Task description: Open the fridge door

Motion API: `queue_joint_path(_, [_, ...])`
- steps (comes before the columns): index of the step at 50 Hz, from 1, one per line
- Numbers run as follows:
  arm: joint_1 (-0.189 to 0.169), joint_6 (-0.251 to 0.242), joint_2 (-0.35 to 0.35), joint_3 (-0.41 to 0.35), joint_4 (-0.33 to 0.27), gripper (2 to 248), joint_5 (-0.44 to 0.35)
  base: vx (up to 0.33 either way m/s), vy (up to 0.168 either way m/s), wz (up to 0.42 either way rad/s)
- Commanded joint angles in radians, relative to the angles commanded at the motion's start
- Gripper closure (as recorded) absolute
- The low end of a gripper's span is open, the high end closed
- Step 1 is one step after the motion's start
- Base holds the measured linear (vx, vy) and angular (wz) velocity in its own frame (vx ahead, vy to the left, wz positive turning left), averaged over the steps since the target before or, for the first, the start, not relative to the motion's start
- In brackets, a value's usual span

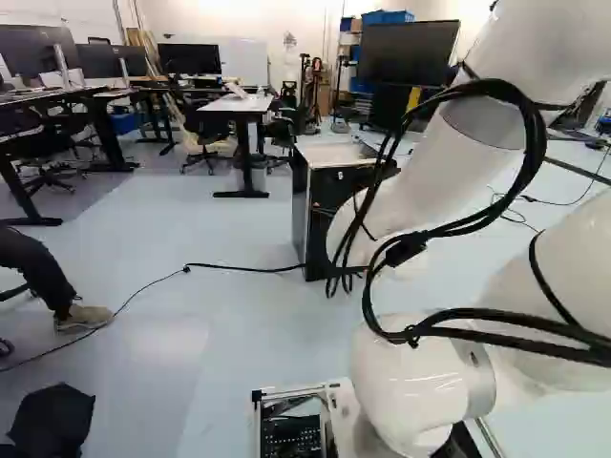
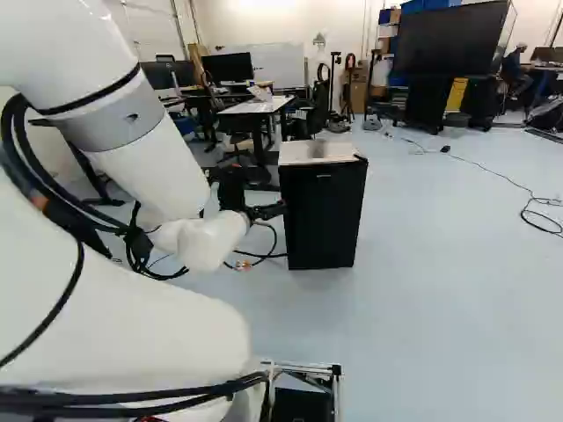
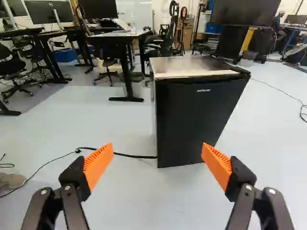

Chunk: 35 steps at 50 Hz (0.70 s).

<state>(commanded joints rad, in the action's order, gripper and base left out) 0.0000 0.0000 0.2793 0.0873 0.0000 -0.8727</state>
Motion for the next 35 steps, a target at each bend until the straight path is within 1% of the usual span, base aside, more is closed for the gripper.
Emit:
queue_joint_path(15, [0.0,0.0,-0.008,0.007,0.0,3,0.0,0.0,0.0,0.0])
queue_joint_path(35, [0.0,0.0,-0.069,0.059,0.0,3,0.0,0.0,0.0,0.0])
